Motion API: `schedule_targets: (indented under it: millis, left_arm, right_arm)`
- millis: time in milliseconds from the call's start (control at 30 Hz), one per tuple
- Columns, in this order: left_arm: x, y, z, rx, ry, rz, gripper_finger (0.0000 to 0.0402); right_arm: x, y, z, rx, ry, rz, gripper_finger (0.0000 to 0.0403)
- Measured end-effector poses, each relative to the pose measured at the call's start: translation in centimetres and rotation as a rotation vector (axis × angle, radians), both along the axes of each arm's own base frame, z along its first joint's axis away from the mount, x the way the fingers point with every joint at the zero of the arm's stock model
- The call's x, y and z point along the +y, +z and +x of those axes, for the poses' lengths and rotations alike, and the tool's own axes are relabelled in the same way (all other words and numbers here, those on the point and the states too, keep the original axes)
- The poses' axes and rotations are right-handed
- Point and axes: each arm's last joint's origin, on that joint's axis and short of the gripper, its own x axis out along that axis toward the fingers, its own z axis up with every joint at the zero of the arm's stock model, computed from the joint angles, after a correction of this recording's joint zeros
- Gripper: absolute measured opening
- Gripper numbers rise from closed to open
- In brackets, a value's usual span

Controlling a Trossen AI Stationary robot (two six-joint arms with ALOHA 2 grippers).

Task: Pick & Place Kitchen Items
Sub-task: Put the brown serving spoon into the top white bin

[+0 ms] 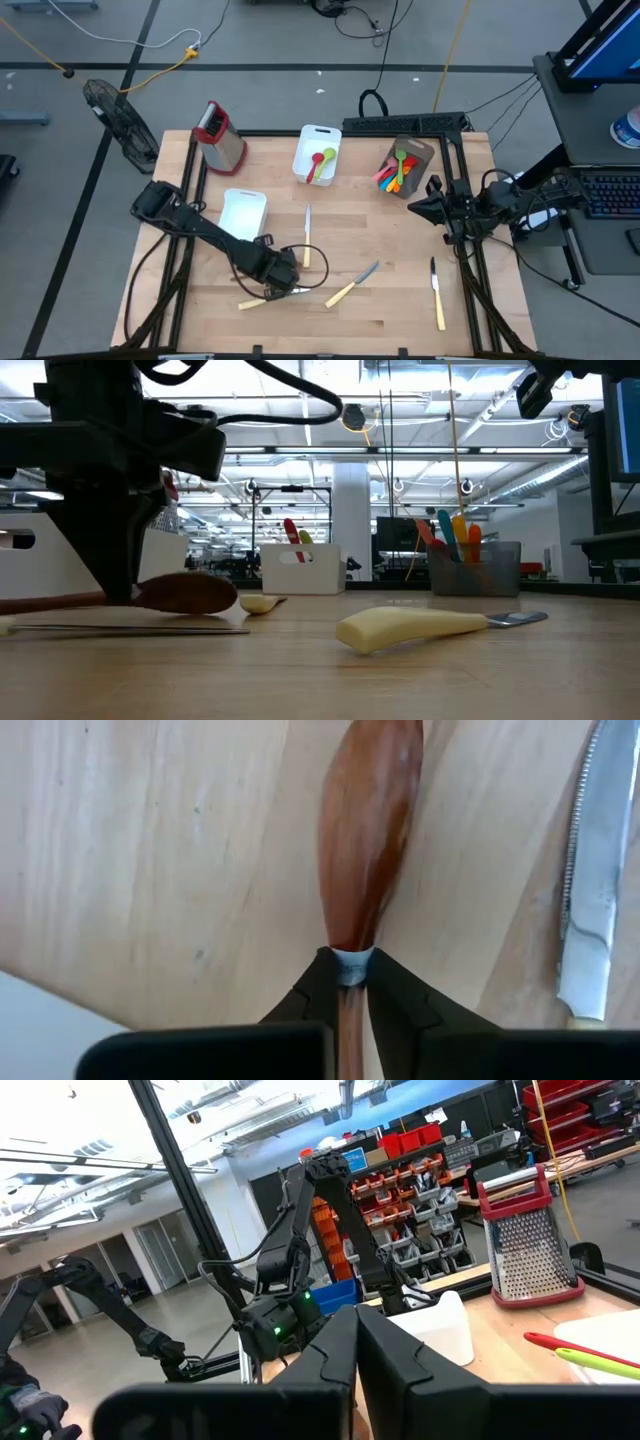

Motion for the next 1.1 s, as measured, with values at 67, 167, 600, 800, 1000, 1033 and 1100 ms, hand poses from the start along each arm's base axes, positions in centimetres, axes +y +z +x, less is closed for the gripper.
schedule_targets:
  millis: [67,167,600,800,1000,1033,1100]
  left_arm:
    - [0.0,0.3,0.0,0.019,0.004,-0.002,0.0019]
    - [-0.1,0.8,0.1,0.048,-0.01,-0.003,0.0004]
    - [0.3,1.4,0.8,0.043,-0.013,-0.024,0.0002]
    - [0.2,1.7,0.7,0.06,0.013,-0.081,0.0002]
    - [0.9,3.5,0.4,0.02,0.064,-0.11,0.0001]
    - [1.1,4.0,0.3,0.005,0.078,-0.117,0.0001]
    - [1.6,5.2,0.1,-0.033,0.109,-0.138,0.0001]
  right_arm:
    - [0.0,0.0,0.0,0.0,0.0,0.0,0.0004]
    - [0.0,0.0,0.0,-0.001,0.0,0.0,0.0004]
    - [0.0,0.0,0.0,-0.001,0.0,0.0,0.0004]
    - [0.0,0.0,0.0,-0.001,0.0,0.0,0.0004]
    - [0.0,0.0,0.0,0.0,0.0,0.0,0.0004]
    - [0.0,0.0,0.0,-0.001,0.0,0.0,0.0004]
    - [0.0,0.0,0.0,0.0,0.0,0.0,0.0004]
